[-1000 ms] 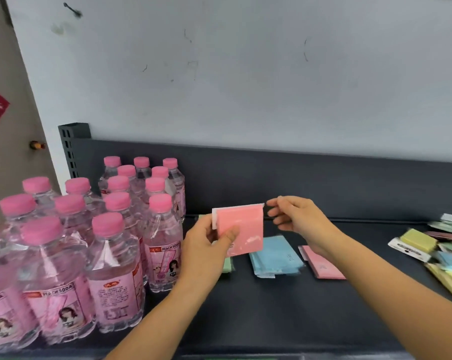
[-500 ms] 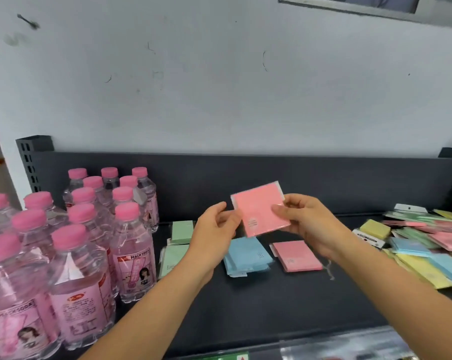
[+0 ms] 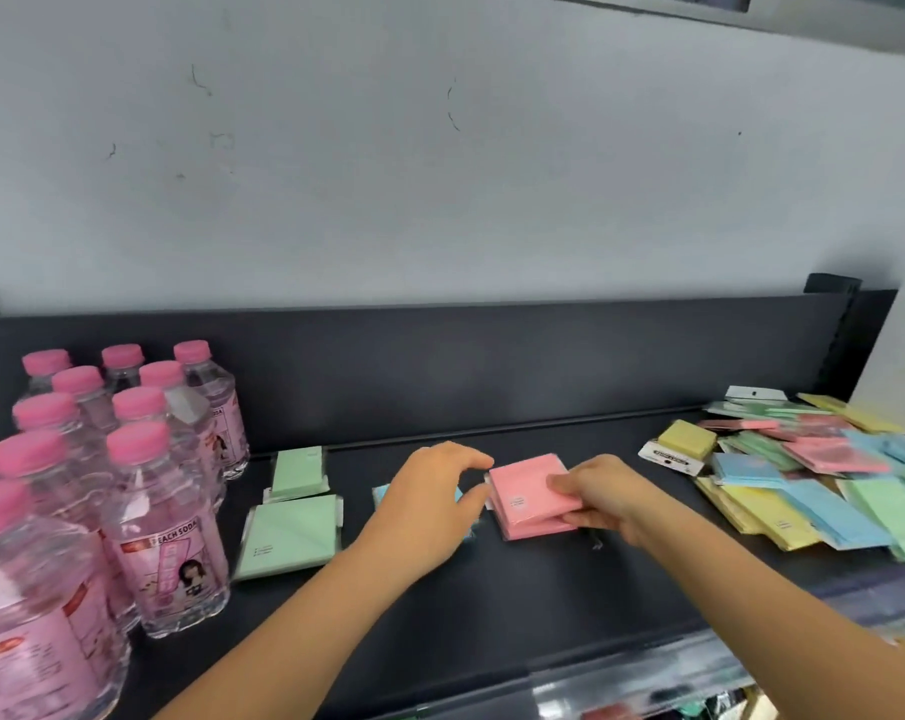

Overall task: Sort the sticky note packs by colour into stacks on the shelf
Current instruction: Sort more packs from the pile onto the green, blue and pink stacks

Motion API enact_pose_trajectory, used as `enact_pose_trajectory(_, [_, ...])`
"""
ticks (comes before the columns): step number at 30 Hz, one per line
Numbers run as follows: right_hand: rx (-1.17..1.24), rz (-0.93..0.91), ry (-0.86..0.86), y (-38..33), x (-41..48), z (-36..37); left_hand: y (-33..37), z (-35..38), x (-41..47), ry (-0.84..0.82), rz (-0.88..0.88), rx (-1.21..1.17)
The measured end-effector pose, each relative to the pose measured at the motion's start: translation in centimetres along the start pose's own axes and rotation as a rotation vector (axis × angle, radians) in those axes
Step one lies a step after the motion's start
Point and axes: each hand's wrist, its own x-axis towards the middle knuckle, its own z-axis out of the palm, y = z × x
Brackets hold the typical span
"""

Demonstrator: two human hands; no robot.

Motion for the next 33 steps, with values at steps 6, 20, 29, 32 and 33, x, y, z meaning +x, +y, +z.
enact_pose_trajectory(6, [-0.373,-0.082,0.144,0.5,0.6,-0.3,1.0,2.2,0.8,-0.139,0.158,0.315])
enact_pose_trajectory(20, [-0.494,-0.49,0.394,1.6,-3.5,-3.7,4.0,4.1,2.7,-0.222,0.329,0.547])
enact_pose_trajectory(29, [-0.519,-0.467,0.546,4.3,-7.5,-15.1,11.6,9.2,3.7,-0.23,0.407,0.463])
enact_pose_trajectory(32, [-0.565,-0.489,0.554,5.6,-8.1,-20.1,14.6,11.7,4.4,-0.195,0.4,0.447])
enact_pose_trajectory(33, [-0.579,-0.494,0.552,6.3,-8.2,-21.9,15.8,12.7,4.7,-0.18,0.4,0.45])
